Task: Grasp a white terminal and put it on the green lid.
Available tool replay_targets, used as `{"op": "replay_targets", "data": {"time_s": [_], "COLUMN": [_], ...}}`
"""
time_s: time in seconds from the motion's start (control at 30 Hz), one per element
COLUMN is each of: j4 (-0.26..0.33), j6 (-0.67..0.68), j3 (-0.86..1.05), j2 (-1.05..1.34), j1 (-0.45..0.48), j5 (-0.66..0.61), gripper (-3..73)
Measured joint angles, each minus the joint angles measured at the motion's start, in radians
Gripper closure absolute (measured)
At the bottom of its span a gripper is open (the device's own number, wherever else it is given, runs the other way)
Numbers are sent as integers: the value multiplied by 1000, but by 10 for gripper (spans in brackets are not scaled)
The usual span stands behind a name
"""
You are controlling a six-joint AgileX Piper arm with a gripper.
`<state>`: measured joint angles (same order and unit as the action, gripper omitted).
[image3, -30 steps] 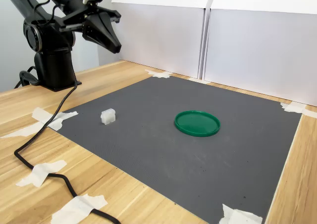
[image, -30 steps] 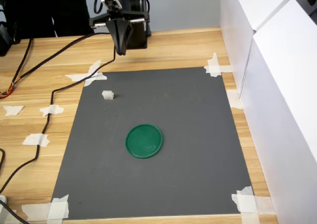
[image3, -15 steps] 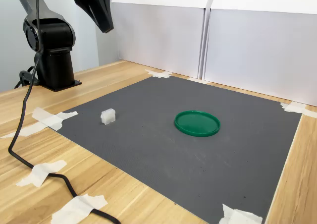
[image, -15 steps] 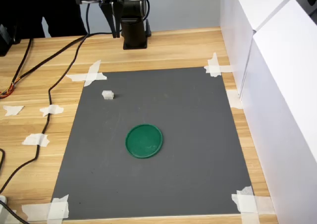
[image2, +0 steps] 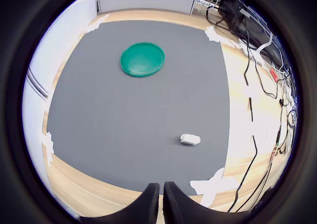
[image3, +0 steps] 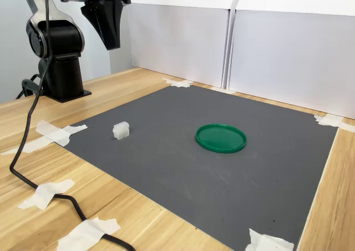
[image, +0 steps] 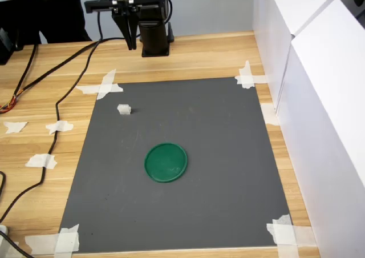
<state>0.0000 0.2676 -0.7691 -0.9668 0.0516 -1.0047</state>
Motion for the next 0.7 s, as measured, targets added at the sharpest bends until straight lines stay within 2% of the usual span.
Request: {"op": "replay_targets", "data": {"time_s": [0.1, 0.33, 0.5, 0.6, 0.7], "j4": [0, 0, 0, 0, 0], "j6": [0, 0, 3, 25, 66], "j3": [0, 0, -2, -23, -61], "j2": [-38, -88, -130, -163, -205], "j1": [0, 3, 83, 128, 148], "j5": [1, 23, 47, 62, 62], "gripper": [558, 290, 126, 77, 67]}}
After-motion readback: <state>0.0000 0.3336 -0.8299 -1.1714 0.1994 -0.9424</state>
